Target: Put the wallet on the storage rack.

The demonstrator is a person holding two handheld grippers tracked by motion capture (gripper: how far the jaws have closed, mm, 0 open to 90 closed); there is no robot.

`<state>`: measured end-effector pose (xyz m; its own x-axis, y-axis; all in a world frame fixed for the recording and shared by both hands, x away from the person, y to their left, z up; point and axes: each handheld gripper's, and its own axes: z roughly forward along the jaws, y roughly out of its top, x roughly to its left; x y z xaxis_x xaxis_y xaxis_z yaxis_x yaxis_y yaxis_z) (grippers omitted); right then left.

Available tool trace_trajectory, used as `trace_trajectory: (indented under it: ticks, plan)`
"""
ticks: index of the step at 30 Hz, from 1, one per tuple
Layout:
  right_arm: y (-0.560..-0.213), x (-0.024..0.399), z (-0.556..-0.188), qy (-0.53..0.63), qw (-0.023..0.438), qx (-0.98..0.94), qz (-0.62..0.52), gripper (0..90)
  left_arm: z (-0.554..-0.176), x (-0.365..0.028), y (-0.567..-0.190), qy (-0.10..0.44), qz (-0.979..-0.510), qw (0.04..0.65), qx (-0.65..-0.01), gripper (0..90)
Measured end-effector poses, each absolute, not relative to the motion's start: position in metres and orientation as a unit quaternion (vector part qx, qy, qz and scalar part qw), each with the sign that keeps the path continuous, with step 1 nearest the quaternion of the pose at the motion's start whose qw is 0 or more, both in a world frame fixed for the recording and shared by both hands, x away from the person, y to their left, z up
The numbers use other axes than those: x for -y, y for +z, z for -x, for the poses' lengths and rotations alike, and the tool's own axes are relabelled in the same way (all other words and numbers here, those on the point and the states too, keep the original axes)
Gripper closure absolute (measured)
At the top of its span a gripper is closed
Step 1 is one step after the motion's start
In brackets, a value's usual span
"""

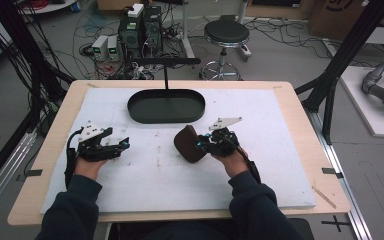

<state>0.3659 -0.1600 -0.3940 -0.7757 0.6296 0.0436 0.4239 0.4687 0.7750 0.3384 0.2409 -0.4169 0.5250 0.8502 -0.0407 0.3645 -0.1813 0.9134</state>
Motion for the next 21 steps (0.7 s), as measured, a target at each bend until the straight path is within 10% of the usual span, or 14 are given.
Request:
trace_trajectory:
  ticks: [21]
  plan:
    - [-0.388, 0.172, -0.369, 0.419, 0.132, -0.852, -0.284, 62.1, -0.338, -0.240, -0.418, 0.246, -0.727, 0.486, -0.417, 23.3]
